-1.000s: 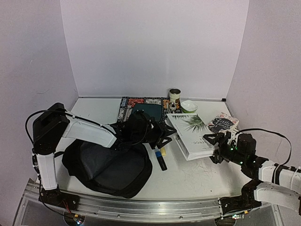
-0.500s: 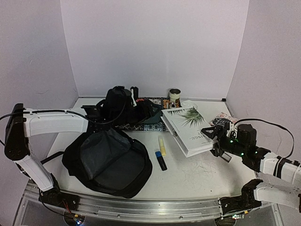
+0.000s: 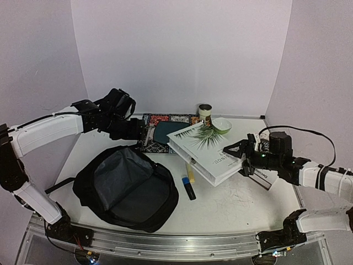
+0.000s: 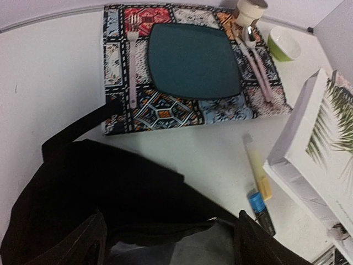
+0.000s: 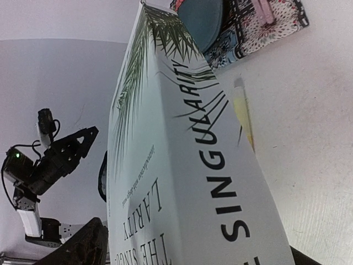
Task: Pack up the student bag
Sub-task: Pick up the largest pocket of the bag from the student bag.
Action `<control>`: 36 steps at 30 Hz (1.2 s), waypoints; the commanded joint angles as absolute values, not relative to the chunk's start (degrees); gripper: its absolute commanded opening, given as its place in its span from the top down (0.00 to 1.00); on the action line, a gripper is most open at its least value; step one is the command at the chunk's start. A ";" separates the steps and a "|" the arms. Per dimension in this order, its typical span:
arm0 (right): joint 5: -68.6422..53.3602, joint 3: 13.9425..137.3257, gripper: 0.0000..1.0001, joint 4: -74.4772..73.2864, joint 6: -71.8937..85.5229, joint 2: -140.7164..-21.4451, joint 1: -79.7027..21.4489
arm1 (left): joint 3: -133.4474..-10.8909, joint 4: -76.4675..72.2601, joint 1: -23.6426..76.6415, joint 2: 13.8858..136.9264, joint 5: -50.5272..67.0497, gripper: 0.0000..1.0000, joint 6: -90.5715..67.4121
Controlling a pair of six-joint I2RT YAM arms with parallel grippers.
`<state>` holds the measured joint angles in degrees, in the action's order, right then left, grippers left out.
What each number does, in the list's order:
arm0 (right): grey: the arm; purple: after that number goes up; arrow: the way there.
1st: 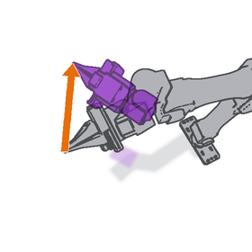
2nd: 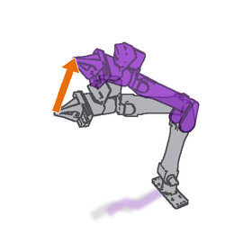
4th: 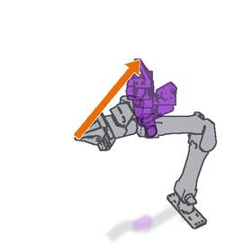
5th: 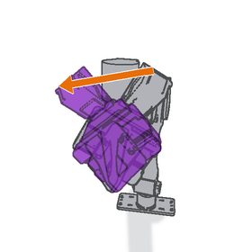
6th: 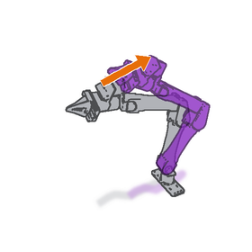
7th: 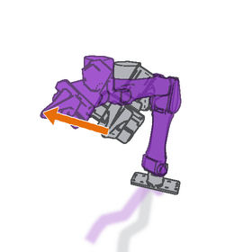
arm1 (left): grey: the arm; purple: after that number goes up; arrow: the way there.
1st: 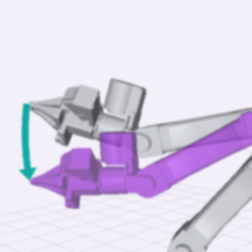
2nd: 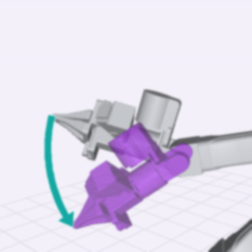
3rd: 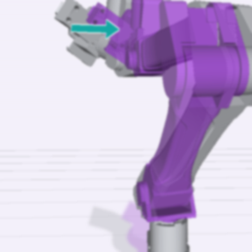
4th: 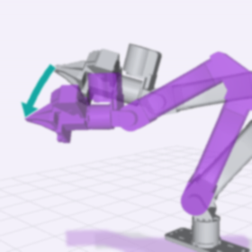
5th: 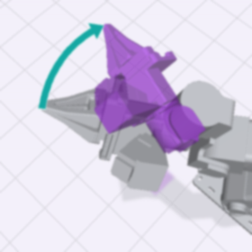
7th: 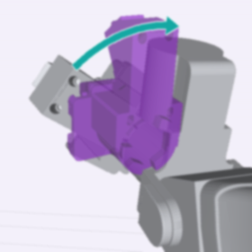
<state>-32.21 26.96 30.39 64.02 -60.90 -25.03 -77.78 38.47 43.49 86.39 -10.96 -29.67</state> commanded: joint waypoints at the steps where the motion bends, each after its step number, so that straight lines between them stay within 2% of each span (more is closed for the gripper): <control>1: -37.86 31.68 1.00 32.61 61.33 -62.93 -27.52 | -80.80 49.99 41.60 83.61 -10.47 0.18 -22.54; 7: -40.25 33.82 1.00 32.61 60.53 -66.20 -31.10 | -80.74 54.34 40.82 84.14 -8.11 0.17 -19.61; 15: -43.06 35.88 1.00 31.12 59.24 -68.16 -33.79 | -81.40 60.40 39.81 85.12 -12.77 0.15 -15.48; 19: -44.23 37.55 1.00 29.17 57.77 -68.85 -34.72 | -80.41 62.00 37.71 84.77 -10.55 0.15 -13.30; 24: -45.16 38.73 1.00 27.97 56.79 -70.67 -36.28 | -78.08 62.10 36.88 85.99 -2.22 0.18 -11.90; 27: -45.77 39.23 1.00 27.84 56.64 -72.02 -37.60 | -78.17 61.92 36.86 87.38 3.89 0.31 -11.35; 29: -46.16 39.71 1.00 27.59 56.38 -72.93 -38.45 | -79.14 61.80 36.85 88.33 7.08 0.50 -10.71; 32: -46.23 40.50 1.00 26.58 55.66 -73.94 -39.36 | -81.45 61.62 36.84 89.32 8.58 0.87 -10.31; 34: -46.23 41.15 1.00 26.02 55.19 -74.33 -39.81 | -83.78 61.65 36.83 89.74 7.37 0.98 -10.80; 36: -46.27 41.73 1.00 25.61 54.82 -74.76 -40.28 | -86.43 61.56 36.82 90.33 5.50 1.00 -11.81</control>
<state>-43.58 37.69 24.85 56.87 -74.51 -39.30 -79.54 61.94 36.82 89.86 5.35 -11.52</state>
